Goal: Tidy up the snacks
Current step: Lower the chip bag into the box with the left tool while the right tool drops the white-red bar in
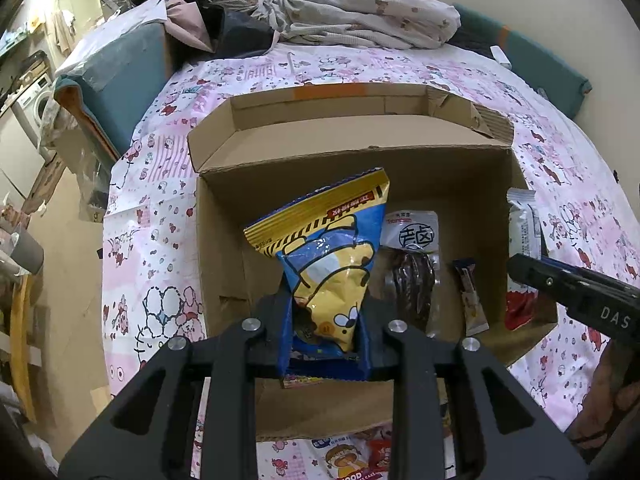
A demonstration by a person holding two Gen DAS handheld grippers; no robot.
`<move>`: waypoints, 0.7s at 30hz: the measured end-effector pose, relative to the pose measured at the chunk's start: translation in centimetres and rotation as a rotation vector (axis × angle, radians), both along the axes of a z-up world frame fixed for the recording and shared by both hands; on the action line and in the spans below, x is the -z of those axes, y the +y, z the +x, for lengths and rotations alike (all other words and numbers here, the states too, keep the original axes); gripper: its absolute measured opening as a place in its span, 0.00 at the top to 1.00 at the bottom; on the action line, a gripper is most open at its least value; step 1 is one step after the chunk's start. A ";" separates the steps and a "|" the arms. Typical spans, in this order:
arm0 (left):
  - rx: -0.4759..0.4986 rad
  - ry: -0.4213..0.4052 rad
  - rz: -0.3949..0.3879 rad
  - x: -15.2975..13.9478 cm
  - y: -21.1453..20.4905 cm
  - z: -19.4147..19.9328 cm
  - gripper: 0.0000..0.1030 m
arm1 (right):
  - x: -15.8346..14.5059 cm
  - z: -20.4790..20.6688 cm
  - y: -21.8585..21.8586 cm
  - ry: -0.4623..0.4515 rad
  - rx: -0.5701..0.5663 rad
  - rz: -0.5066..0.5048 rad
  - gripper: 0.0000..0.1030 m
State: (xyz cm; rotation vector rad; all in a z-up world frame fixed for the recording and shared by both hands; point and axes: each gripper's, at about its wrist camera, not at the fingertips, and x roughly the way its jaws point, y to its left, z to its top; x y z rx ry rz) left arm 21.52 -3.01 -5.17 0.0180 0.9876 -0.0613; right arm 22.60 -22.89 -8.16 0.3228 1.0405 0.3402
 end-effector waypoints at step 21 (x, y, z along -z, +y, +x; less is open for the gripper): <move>-0.043 -0.033 -0.079 -2.1 1.9 -2.3 0.20 | -2.0 -1.3 -1.3 -0.070 0.075 0.047 0.11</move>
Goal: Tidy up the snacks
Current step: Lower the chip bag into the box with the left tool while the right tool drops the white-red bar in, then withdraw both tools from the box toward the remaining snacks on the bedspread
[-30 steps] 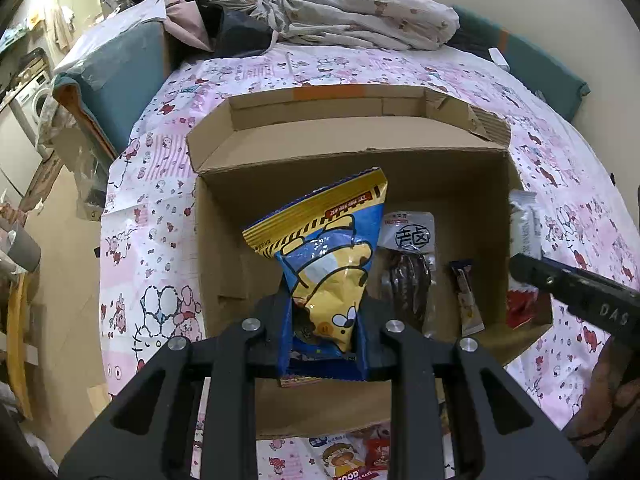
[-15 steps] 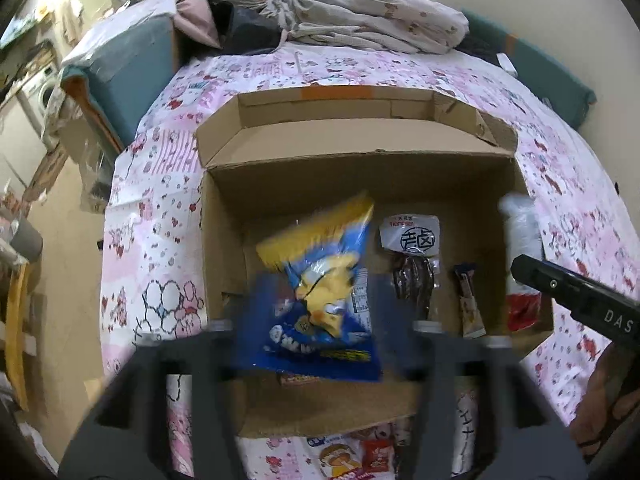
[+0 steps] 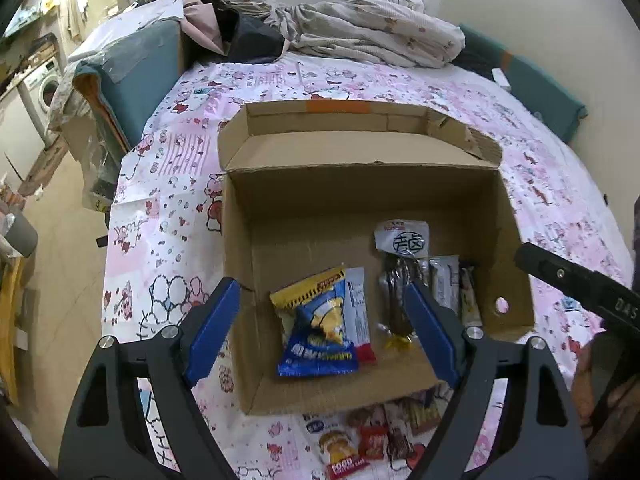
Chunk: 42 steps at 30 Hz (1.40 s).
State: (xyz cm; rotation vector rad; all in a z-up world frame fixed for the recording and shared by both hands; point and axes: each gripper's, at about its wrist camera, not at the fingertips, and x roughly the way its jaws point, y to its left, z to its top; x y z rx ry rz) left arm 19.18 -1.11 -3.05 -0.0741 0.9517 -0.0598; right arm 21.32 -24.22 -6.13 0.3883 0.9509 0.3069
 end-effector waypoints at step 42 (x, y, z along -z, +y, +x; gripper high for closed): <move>-0.159 0.147 -0.064 3.9 3.1 -9.0 0.21 | 3.6 -10.1 -1.5 0.248 0.097 0.112 0.11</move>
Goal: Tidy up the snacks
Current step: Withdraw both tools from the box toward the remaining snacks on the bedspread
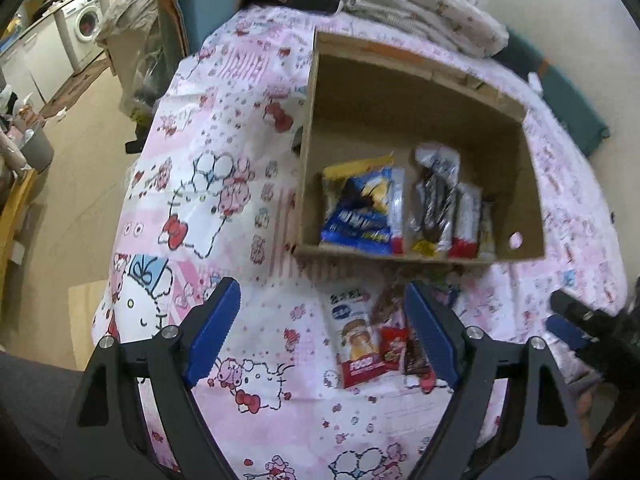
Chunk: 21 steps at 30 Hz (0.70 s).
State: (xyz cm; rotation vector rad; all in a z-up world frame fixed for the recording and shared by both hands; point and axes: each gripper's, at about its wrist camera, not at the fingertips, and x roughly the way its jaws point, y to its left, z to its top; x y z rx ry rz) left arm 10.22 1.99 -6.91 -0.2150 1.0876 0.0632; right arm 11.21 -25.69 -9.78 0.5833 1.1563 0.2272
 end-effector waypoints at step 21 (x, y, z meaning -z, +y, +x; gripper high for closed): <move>0.149 0.324 0.111 10.6 -5.0 2.5 0.73 | 0.4 0.1 -1.1 0.034 0.044 0.019 0.11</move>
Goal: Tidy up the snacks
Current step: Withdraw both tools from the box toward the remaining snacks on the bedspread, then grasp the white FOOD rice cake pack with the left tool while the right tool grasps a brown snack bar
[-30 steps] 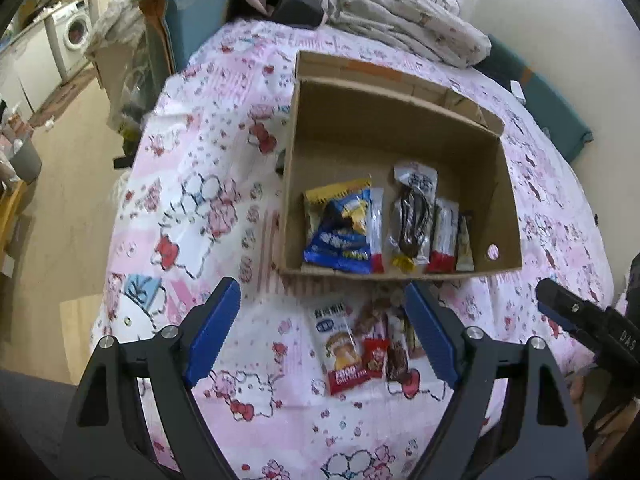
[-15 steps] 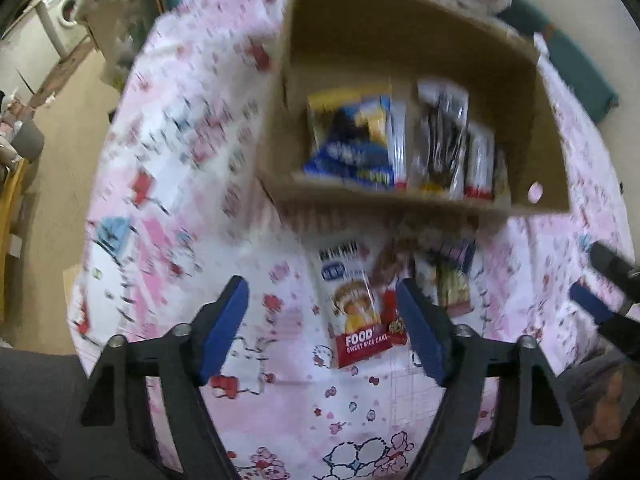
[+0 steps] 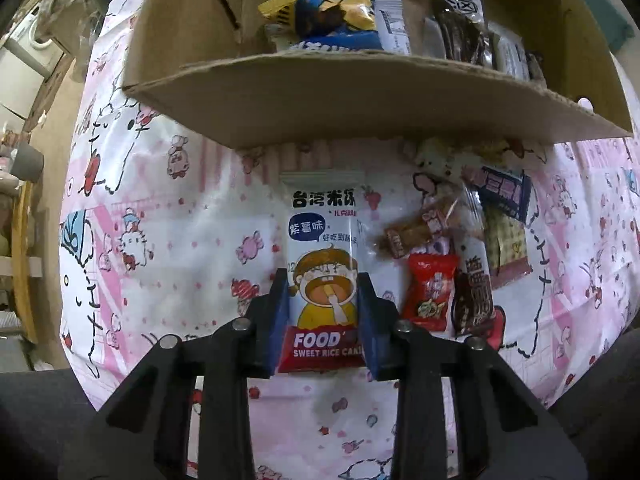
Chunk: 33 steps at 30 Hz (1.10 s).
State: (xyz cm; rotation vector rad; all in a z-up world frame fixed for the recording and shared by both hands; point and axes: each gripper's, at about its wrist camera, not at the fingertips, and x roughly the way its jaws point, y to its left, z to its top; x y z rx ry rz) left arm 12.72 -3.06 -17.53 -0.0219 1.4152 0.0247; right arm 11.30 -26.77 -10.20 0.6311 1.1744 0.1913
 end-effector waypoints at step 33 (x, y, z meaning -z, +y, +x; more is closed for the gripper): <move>-0.107 -0.099 -0.105 -7.7 4.8 -4.4 0.73 | 6.1 2.0 9.4 0.180 -0.310 -0.157 0.77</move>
